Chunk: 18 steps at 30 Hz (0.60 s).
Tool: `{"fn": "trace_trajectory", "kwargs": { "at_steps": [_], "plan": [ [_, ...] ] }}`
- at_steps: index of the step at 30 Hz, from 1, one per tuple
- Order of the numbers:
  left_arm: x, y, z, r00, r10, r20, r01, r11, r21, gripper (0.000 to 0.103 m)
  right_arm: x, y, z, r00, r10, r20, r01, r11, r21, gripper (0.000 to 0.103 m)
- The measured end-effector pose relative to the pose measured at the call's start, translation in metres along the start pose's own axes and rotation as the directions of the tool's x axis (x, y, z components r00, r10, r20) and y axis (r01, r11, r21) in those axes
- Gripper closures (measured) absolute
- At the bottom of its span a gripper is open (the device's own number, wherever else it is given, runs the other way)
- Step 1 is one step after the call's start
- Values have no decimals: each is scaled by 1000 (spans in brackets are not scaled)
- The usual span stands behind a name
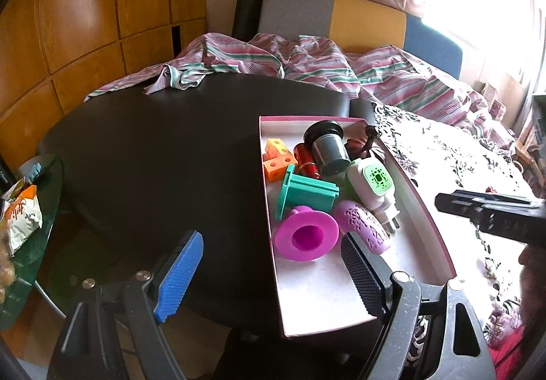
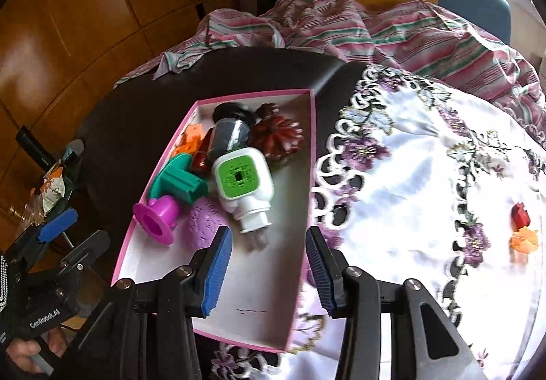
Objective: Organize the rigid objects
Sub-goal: 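Move the right gripper back over the cloth toward the red puzzle piece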
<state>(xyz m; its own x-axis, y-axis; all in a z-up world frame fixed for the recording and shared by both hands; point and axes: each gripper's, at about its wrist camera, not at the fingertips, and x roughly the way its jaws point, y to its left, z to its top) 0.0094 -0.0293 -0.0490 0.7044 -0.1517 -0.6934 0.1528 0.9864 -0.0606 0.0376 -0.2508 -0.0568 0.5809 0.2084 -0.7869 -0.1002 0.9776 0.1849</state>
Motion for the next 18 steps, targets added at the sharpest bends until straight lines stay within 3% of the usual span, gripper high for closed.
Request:
{"fn": "trace_trajectory", "kwargs": {
  "at_steps": [6, 11, 18],
  "plan": [
    [1, -4, 1, 1000, -2, -5, 2, 1000, 10, 19, -17, -41, 7, 999, -42, 25, 40, 997, 72, 58],
    [1, -8, 3, 1000, -2, 0, 2, 1000, 28, 19, -30, -86, 10, 992, -124, 36, 117, 983, 143, 58],
    [1, -16, 4, 1000, -21, -1, 21, 999, 44, 19, -51, -156, 2, 963, -266, 35, 248, 931, 268, 58]
  ]
}}
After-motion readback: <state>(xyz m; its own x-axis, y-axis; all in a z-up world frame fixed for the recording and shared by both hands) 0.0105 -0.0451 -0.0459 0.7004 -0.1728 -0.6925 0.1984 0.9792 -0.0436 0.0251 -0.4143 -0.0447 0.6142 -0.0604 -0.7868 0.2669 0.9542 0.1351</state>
